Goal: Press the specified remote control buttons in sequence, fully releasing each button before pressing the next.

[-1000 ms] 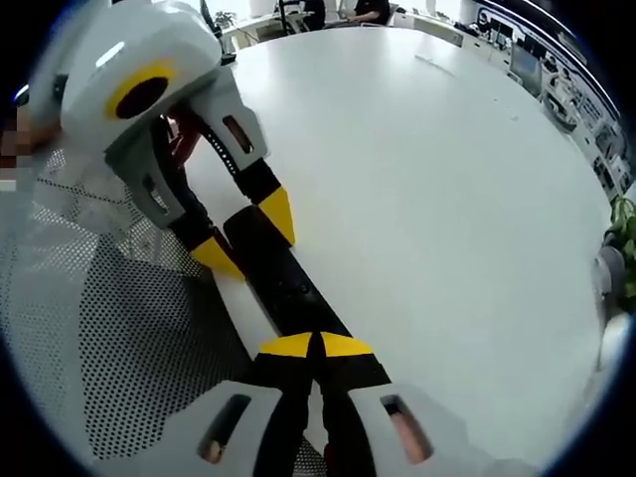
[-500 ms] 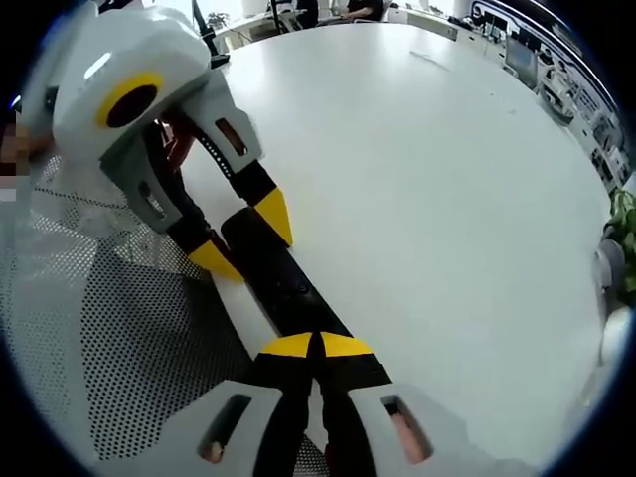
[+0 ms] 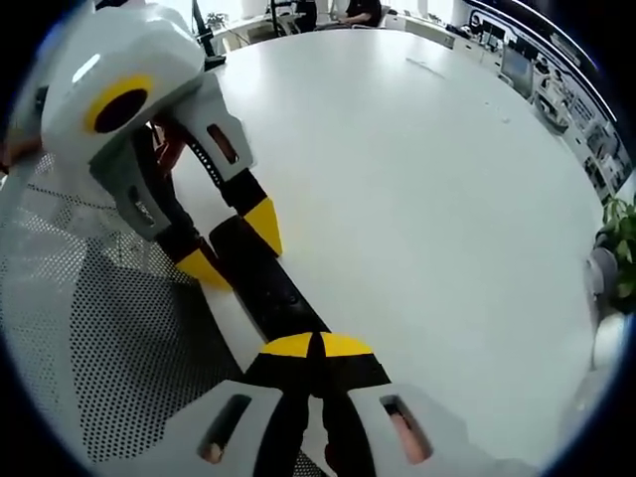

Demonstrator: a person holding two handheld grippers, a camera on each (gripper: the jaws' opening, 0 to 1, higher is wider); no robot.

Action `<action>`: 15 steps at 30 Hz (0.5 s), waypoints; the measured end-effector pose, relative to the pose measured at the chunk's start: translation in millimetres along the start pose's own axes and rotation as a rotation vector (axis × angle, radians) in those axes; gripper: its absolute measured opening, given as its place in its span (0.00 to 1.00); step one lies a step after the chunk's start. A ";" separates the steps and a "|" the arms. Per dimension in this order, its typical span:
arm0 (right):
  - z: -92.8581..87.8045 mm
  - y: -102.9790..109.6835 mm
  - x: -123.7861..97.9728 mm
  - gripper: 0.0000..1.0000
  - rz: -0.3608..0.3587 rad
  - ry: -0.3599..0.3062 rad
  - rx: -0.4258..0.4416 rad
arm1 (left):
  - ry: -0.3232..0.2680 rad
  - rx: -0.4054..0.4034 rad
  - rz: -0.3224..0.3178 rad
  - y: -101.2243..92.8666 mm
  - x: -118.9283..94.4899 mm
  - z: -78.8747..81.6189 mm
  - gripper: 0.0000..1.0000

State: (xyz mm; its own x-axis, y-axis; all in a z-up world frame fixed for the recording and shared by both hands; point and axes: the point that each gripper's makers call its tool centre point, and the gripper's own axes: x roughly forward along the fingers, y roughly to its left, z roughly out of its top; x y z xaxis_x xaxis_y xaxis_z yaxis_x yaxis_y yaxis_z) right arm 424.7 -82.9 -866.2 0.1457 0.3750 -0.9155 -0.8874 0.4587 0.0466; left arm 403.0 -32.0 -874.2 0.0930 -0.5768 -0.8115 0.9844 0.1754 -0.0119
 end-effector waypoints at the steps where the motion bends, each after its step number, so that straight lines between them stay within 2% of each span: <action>1: 0.6 0.0 0.3 0.00 -0.002 -0.002 -0.002 | 0.000 0.001 0.000 0.0 0.0 0.0 0.25; 15: 7.3 6.3 3.7 0.00 -0.002 -0.017 -0.013 | 0.000 -0.002 0.002 -0.3 0.0 0.3 0.25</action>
State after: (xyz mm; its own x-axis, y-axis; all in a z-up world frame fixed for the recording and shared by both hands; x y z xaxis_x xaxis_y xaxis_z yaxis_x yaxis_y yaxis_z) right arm 422.9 -72.8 -866.4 0.1552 0.3879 -0.9086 -0.8926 0.4491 0.0392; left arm 402.8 -32.3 -874.0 0.0945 -0.5769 -0.8113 0.9839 0.1781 -0.0120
